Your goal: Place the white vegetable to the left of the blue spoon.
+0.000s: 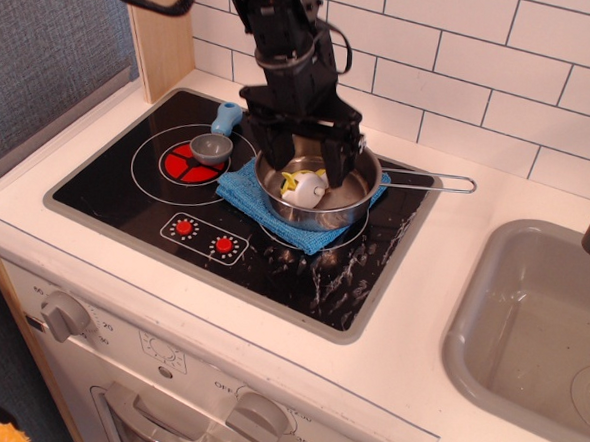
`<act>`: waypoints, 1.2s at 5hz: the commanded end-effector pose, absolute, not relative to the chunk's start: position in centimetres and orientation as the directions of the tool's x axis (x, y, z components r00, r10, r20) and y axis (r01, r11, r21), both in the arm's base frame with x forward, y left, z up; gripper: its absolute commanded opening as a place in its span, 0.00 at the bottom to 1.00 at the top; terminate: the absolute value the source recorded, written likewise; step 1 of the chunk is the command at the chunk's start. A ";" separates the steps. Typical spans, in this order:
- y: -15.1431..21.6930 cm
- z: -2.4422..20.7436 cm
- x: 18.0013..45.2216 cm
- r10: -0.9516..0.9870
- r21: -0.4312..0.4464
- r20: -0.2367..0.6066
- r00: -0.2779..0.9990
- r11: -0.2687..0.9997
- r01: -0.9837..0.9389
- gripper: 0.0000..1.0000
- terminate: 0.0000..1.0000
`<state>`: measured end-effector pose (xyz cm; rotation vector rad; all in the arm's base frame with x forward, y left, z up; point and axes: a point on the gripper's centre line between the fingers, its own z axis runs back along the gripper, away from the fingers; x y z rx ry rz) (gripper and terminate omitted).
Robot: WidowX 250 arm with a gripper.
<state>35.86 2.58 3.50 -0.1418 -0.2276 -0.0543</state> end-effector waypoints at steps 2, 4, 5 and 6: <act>1.2 2.7 36.6 -0.092 -0.088 0.196 0.976 0.990 0.111 0.00 0.00; 1.2 3.0 36.7 -0.096 -0.089 0.193 0.977 0.989 0.115 0.00 0.00; 2.1 4.5 36.9 -0.079 -0.095 0.223 0.972 0.990 0.102 0.00 0.00; 2.9 7.4 37.8 -0.054 -0.119 0.309 0.950 0.988 0.094 0.00 0.00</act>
